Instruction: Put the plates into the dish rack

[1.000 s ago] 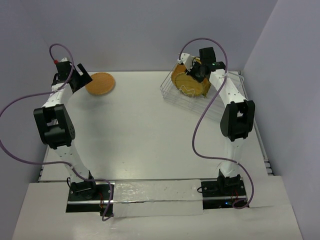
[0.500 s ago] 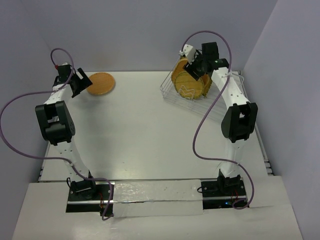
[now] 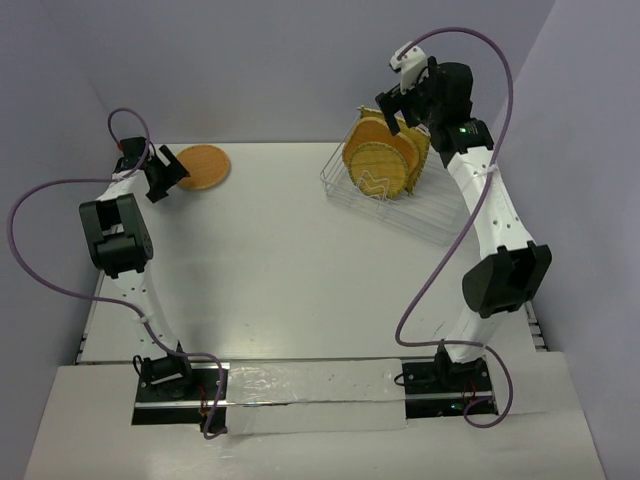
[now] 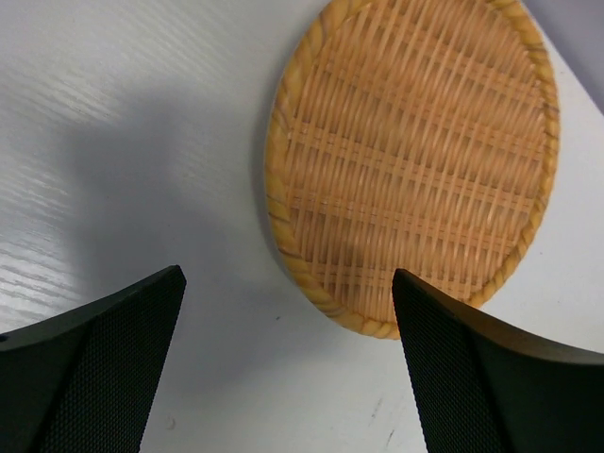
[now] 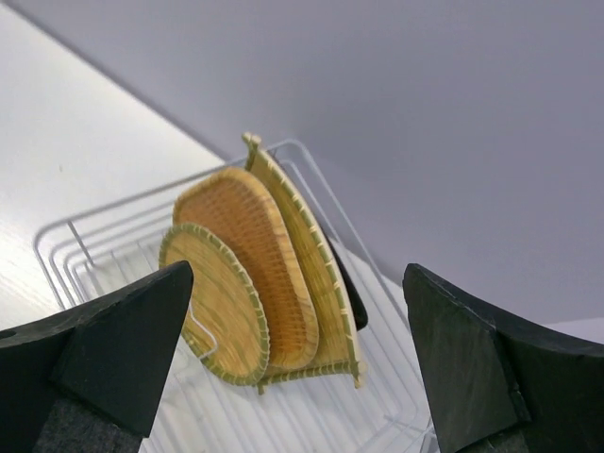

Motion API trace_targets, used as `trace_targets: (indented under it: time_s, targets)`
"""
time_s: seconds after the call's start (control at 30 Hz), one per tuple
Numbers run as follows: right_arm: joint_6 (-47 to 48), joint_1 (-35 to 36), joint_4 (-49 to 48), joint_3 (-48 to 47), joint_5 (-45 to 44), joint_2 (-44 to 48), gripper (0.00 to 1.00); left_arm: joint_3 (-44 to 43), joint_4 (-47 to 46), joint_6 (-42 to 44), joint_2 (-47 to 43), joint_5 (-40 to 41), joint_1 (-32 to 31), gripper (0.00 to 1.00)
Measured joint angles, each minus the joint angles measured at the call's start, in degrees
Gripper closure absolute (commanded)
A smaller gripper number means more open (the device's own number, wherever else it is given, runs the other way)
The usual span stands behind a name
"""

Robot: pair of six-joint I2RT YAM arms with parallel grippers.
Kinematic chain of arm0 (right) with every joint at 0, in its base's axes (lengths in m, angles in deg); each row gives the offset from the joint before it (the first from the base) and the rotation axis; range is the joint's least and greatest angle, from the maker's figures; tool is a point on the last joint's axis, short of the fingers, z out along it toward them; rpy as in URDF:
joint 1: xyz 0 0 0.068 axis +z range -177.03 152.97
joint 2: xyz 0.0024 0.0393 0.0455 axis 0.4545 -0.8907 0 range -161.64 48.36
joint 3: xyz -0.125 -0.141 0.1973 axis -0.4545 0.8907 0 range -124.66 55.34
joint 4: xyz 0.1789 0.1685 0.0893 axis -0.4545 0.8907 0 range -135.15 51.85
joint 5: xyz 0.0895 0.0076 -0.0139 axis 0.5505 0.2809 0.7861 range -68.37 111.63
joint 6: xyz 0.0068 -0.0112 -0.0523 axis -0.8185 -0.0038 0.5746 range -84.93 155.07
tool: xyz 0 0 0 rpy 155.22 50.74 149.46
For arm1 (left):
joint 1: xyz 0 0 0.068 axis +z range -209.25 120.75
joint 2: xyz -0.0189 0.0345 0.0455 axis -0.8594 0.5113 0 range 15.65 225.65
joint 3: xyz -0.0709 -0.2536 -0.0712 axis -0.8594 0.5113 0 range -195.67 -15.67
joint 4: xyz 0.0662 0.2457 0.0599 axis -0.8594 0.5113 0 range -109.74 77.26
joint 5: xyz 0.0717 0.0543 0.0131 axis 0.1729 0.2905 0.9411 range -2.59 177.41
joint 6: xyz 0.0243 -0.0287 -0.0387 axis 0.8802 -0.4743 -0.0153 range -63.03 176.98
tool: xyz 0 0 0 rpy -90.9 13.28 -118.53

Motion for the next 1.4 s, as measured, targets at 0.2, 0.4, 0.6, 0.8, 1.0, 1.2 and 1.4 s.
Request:
trace_targets:
  time_s: [0.2,0.4,0.6,0.8,1.0,1.2,1.4]
  targets:
    - [-7.7,0.0,-8.4,7.3,-1.8,8.7,0.00,-0.2,-3.2,-1.5,1.9,-4.0,0.7,0.16]
    - [-13.3,0.0,-13.7,13.6,-3.3,14.1,0.00,-0.5,-6.7,-3.6,4.2,-8.2,1.1,0.32]
    - [-16.5,0.0,-16.1,16.4,-4.0,17.2,0.00,-1.7,-9.1,-5.7,6.4,-11.0,1.6,0.55]
    - [-18.7,0.0,-18.6,21.1,-4.0,23.5,0.00,-1.9,-10.6,-9.2,7.7,-14.0,2.5,0.98]
    - [-20.2,0.0,-21.0,25.0,-3.6,29.4,0.00,0.7,-15.2,-11.2,5.0,-16.8,2.7,1.00]
    - [-25.6,0.0,-22.8,31.5,1.8,34.4,0.00,16.8,-20.6,-11.3,-6.6,-18.7,2.6,1.00]
    - [-32.8,0.6,-24.5,40.4,13.1,35.4,0.00,34.5,-27.9,-11.0,-25.5,-21.4,0.0,1.00]
